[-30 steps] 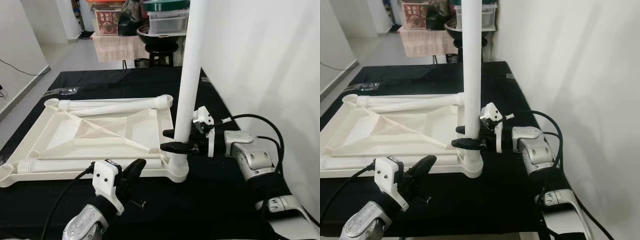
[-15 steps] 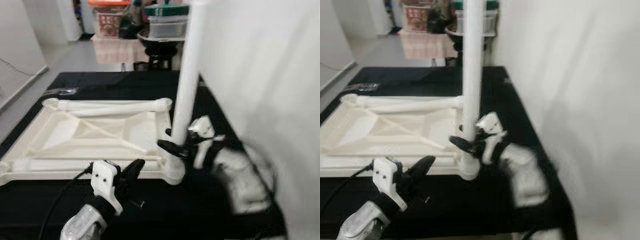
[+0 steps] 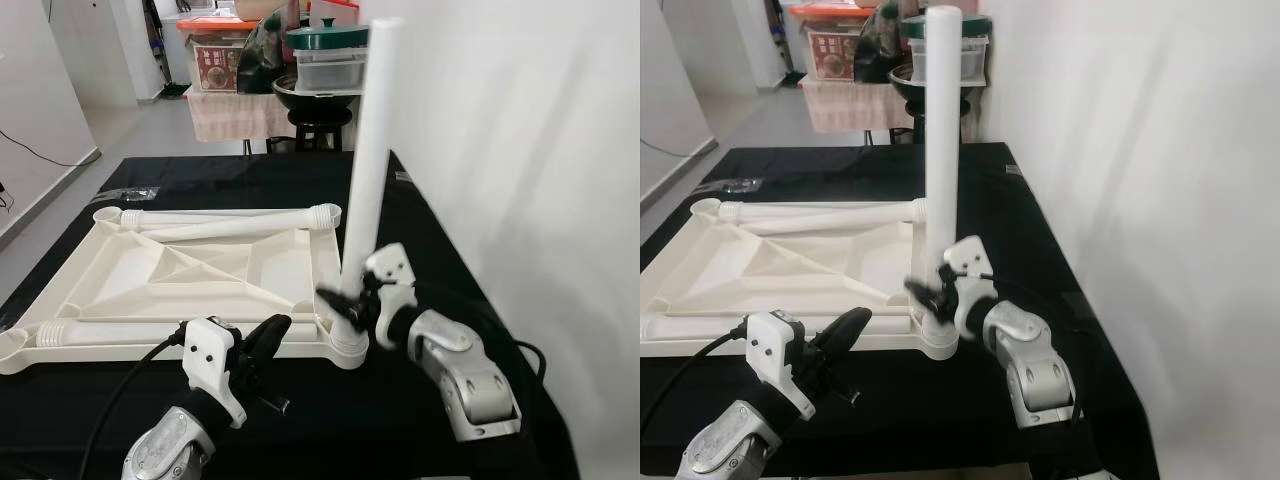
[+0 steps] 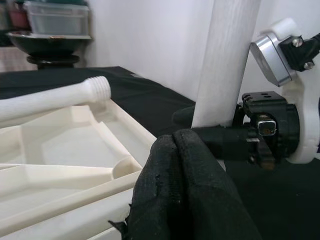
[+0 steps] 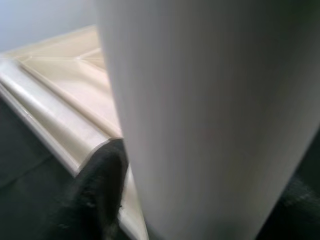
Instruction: Building children table
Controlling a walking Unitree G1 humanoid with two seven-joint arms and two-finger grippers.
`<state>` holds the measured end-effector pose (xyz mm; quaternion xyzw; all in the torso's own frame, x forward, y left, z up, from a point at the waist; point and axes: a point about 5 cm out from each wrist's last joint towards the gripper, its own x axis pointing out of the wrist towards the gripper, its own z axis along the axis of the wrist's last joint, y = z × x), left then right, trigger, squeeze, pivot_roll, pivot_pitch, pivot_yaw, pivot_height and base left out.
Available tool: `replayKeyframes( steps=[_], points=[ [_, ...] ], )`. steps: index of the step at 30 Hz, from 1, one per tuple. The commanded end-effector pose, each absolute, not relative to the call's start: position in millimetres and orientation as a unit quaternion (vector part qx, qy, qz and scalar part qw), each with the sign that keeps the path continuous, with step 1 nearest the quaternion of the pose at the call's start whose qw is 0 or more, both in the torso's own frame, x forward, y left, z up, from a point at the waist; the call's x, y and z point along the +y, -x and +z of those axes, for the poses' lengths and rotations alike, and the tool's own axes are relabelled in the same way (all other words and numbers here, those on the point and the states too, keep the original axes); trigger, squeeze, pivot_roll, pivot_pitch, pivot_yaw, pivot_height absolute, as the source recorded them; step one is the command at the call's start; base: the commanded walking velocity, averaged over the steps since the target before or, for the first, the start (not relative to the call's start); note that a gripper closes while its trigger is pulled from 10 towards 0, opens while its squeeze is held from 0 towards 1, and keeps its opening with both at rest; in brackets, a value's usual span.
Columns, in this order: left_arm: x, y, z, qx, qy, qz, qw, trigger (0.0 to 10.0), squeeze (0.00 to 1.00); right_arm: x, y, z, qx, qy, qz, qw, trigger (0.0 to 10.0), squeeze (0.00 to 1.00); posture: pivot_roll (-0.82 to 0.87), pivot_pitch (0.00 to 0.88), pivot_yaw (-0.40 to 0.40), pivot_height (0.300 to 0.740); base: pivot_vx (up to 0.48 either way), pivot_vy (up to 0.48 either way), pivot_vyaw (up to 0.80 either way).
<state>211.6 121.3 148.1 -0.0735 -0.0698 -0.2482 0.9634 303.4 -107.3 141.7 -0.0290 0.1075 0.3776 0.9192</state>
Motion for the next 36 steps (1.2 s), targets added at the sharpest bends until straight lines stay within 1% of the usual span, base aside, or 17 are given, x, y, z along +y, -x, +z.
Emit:
replayKeyframes(
  steps=[1,3,4,8,9,10,12,17,18,21,22,24,29,31,33,35,36],
  points=[
    [121,-213,145,-0.064,0.079,-0.245,0.964,10.0,0.0,-101,-305,152,0.09,0.026,0.411,0.907,10.0,1.0,-0.09,0.002,-0.012,0.74,0.0,0.0,0.0],
    [121,-214,145,-0.064,0.079,-0.246,0.964,10.0,0.0,-103,-310,161,0.069,0.028,0.449,0.89,10.0,1.0,-0.08,0.0,-0.017,0.74,0.0,0.0,0.0],
    [121,-214,145,-0.064,0.079,-0.246,0.964,10.0,0.0,-103,-310,161,0.069,0.028,0.449,0.89,10.0,1.0,-0.08,0.0,-0.017,0.74,0.0,0.0,0.0],
    [120,-214,145,-0.064,0.079,-0.245,0.964,10.0,0.0,-109,-317,165,0.061,0.042,0.485,0.871,10.0,1.0,-0.07,0.0,-0.02,0.74,0.0,0.0,0.0],
    [120,-214,145,-0.064,0.079,-0.245,0.964,10.0,0.0,-113,-320,166,0.062,0.054,0.509,0.857,10.0,0.0,-0.07,0.0,-0.021,0.74,0.0,0.0,0.0],
    [120,-214,145,-0.064,0.079,-0.245,0.964,10.0,0.0,-113,-320,166,0.062,0.054,0.509,0.857,10.0,0.0,-0.07,0.0,-0.021,0.74,0.0,0.0,0.0],
    [121,-215,145,-0.065,0.079,-0.244,0.964,10.0,0.0,-118,-327,167,0.069,0.068,0.549,0.83,10.0,0.0,-0.07,0.0,-0.019,0.74,0.0,0.0,0.0],
    [121,-214,145,-0.064,0.079,-0.244,0.964,10.0,0.0,-119,-334,170,0.068,0.057,0.576,0.813,10.0,0.0,-0.06,0.0,-0.021,0.74,0.0,0.0,0.0],
    [121,-213,145,-0.064,0.079,-0.244,0.964,10.0,0.0,-119,-335,171,0.067,0.05,0.581,0.81,6.0,0.0,-0.06,0.0,-0.023,0.74,0.0,0.0,0.0],
    [121,-213,145,-0.064,0.079,-0.244,0.964,10.0,0.0,-119,-335,171,0.067,0.05,0.581,0.81,6.0,0.0,-0.06,0.0,-0.023,0.74,0.0,0.0,0.0],
    [120,-213,145,-0.064,0.08,-0.244,0.964,10.0,0.0,-118,-335,172,0.066,0.044,0.588,0.805,0.0,0.0,-0.06,0.0,-0.023,0.74,0.0,0.0,0.0],
    [120,-213,145,-0.065,0.081,-0.244,0.964,10.0,0.0,-119,-335,172,0.064,0.039,0.6,0.797,0.0,0.0,-0.06,0.0,-0.023,0.74,0.0,0.0,0.0],
    [119,-213,145,-0.065,0.082,-0.244,0.964,10.0,0.0,-123,-334,169,0.062,0.046,0.597,0.798,0.0,0.0,-0.07,0.002,-0.024,0.74,0.0,0.0,0.0],
    [119,-213,145,-0.065,0.083,-0.244,0.964,10.0,0.0,-125,-332,163,0.066,0.052,0.577,0.813,0.0,0.0,-0.07,0.003,-0.024,0.74,0.0,0.0,0.0],
    [119,-214,145,-0.065,0.083,-0.244,0.964,10.0,0.0,-126,-331,160,0.068,0.056,0.567,0.819,0.0,0.0,-0.07,0.003,-0.024,0.74,0.0,0.0,0.0],
    [120,-214,145,-0.066,0.083,-0.244,0.964,10.0,0.0,-128,-327,145,0.103,0.068,0.497,0.859,0.0,0.0,-0.06,0.009,-0.031,0.74,0.0,0.0,0.0],
    [120,-214,145,-0.066,0.083,-0.244,0.964,10.0,0.0,-128,-327,145,0.103,0.068,0.497,0.859,0.0,0.0,-0.06,0.009,-0.031,0.74,0.0,0.0,0.0]
  ],
)
